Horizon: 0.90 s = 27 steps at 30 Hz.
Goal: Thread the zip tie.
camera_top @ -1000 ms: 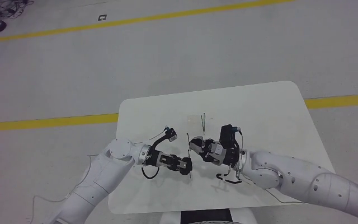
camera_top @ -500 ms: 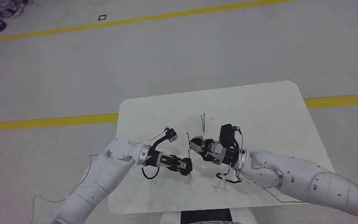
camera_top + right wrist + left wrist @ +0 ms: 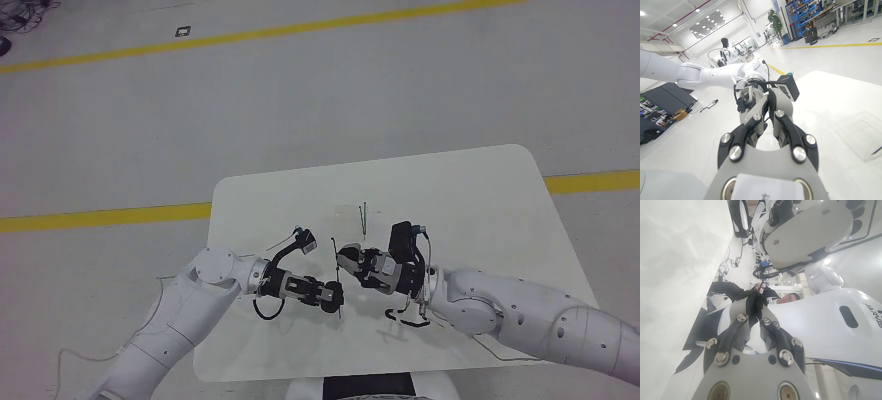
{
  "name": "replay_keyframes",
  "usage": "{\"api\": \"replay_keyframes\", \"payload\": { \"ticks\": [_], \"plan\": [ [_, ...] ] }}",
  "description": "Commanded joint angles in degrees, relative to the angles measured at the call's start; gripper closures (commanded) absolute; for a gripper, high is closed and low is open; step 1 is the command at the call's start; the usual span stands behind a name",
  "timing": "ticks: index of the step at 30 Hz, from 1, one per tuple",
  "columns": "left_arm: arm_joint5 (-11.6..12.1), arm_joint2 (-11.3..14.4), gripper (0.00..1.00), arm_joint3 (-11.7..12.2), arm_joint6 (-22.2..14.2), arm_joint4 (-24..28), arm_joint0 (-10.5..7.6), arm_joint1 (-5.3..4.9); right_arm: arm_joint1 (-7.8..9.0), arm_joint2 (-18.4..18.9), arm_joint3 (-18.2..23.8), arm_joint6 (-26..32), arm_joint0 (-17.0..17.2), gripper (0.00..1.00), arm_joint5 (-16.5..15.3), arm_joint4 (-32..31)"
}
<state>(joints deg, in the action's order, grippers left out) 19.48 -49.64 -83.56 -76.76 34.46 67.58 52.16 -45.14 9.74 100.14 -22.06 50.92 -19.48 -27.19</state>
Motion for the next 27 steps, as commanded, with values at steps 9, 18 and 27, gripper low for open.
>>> {"api": "replay_keyframes", "payload": {
  "ticks": [9,18,27],
  "plan": [
    [0.00,0.09,1.00,-0.09,-0.05,-0.08,0.02,0.00,-0.17,0.00,-0.10,-0.42,-0.01,1.00,0.00,-0.11],
    [0.00,0.25,1.00,0.02,-0.03,-0.06,-0.10,0.06,-0.16,0.00,-0.04,-0.31,-0.01,1.00,0.00,-0.07],
    [0.00,0.05,1.00,-0.04,-0.04,0.01,0.00,0.03,-0.42,0.00,-0.53,0.08,-0.05,1.00,0.00,0.26]
  ]
}}
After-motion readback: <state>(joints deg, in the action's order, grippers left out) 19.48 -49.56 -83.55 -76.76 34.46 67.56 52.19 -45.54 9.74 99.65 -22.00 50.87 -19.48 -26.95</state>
